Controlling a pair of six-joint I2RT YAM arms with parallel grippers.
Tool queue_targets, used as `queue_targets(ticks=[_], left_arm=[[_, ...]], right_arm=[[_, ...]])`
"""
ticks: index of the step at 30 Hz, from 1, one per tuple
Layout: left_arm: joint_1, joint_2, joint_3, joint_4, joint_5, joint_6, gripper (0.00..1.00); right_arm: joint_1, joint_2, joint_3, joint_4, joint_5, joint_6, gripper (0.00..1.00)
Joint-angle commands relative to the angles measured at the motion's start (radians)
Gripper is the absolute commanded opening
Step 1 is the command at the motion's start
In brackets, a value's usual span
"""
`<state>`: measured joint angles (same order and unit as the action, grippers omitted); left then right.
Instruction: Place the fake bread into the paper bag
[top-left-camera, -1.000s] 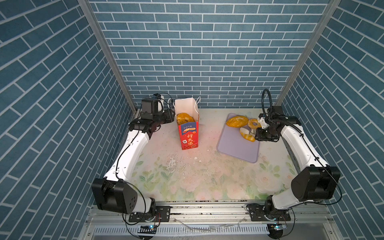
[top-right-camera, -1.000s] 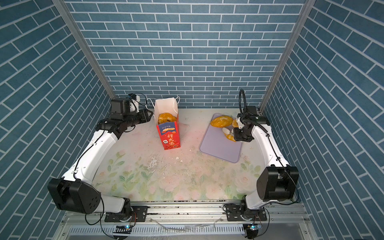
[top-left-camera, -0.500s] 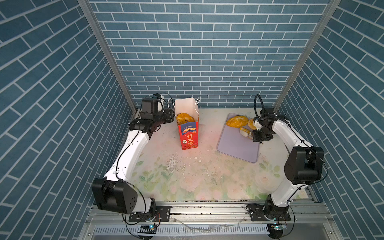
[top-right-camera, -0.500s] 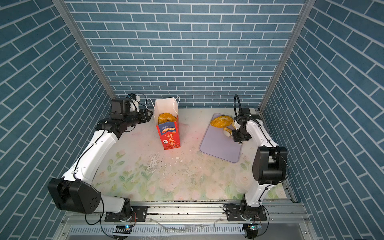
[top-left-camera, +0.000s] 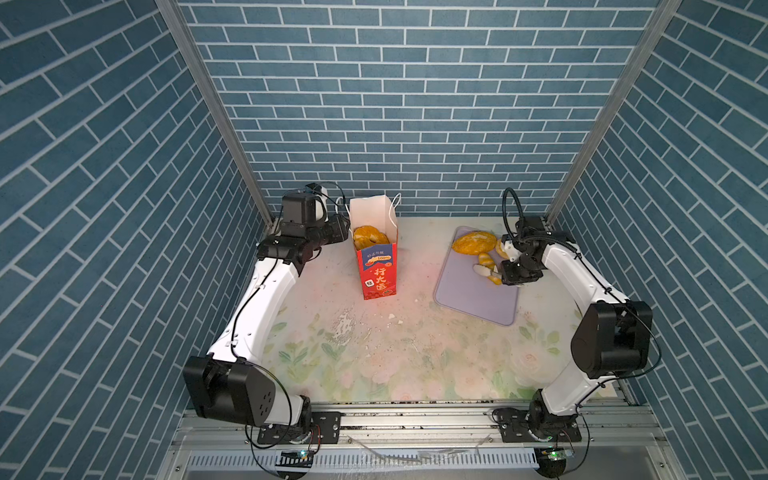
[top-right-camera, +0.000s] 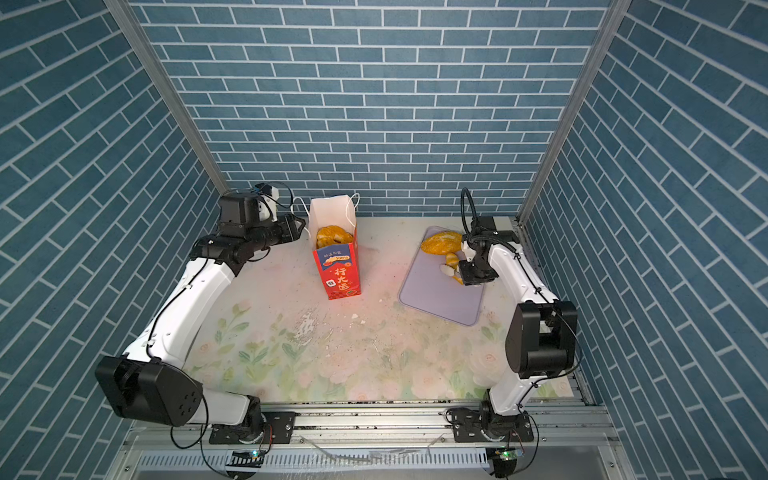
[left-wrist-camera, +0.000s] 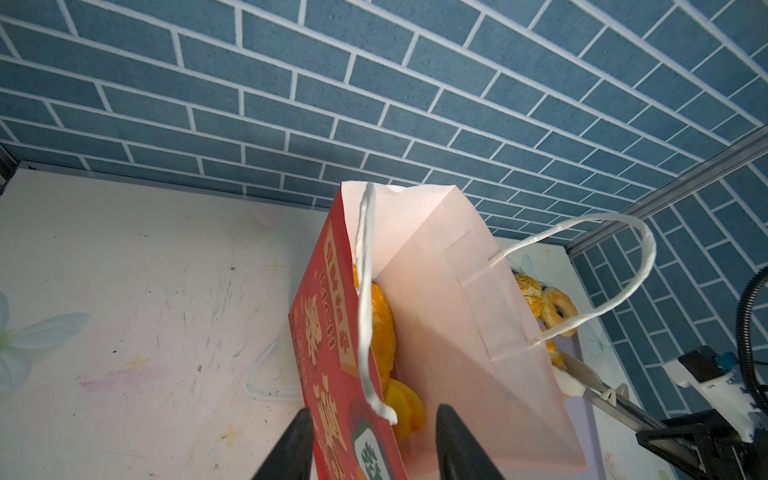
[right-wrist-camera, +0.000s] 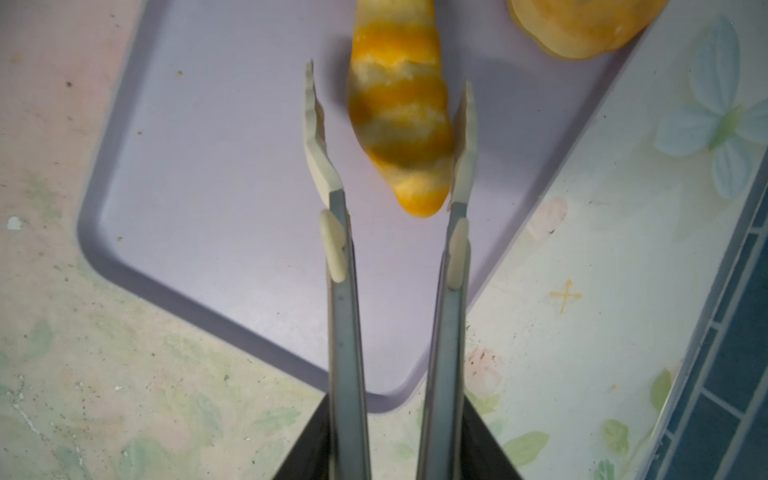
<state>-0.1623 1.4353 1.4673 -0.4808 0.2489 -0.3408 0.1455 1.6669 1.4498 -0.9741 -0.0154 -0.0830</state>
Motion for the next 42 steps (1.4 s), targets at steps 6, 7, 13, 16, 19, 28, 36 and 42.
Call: queue_targets(ticks=[6,7,13,16,19,28,36,42], left_arm=[[-0.013,-0.011,0.01,-0.003,-0.005,0.009,0.5],[-0.013,-0.013,0.008,-0.004,-0.006,0.009,0.5],[-0.013,-0.035,-0.007,-0.004,-0.01,0.01,0.51],[-0.013,-0.044,-0.012,-0.009,-0.013,0.014,0.52],[-0.012,-0.043,-0.01,-0.005,-0.01,0.014,0.53],[-0.016,-0.045,-0.018,-0.001,0.006,0.011,0.55],[-0.016,-0.038,-0.017,0.002,0.0,0.011,0.56],[-0.019,-0.03,-0.025,0.03,0.0,-0.009,0.57]], right_arm=[[0.003,-0.045,0.017,-0.002,0.046,-0.011,0.46],[0.002,-0.035,0.023,0.002,0.047,-0.015,0.46],[0.002,0.023,0.022,0.025,0.051,-0.046,0.44],[0.0,0.024,-0.001,0.037,0.008,-0.047,0.43],[0.001,0.019,-0.031,0.054,-0.018,-0.041,0.4],[0.014,-0.087,-0.072,0.039,0.025,-0.017,0.28],[0.028,-0.307,-0.06,0.011,0.046,0.039,0.22],[0.095,-0.408,0.066,0.047,0.011,0.087,0.2]])
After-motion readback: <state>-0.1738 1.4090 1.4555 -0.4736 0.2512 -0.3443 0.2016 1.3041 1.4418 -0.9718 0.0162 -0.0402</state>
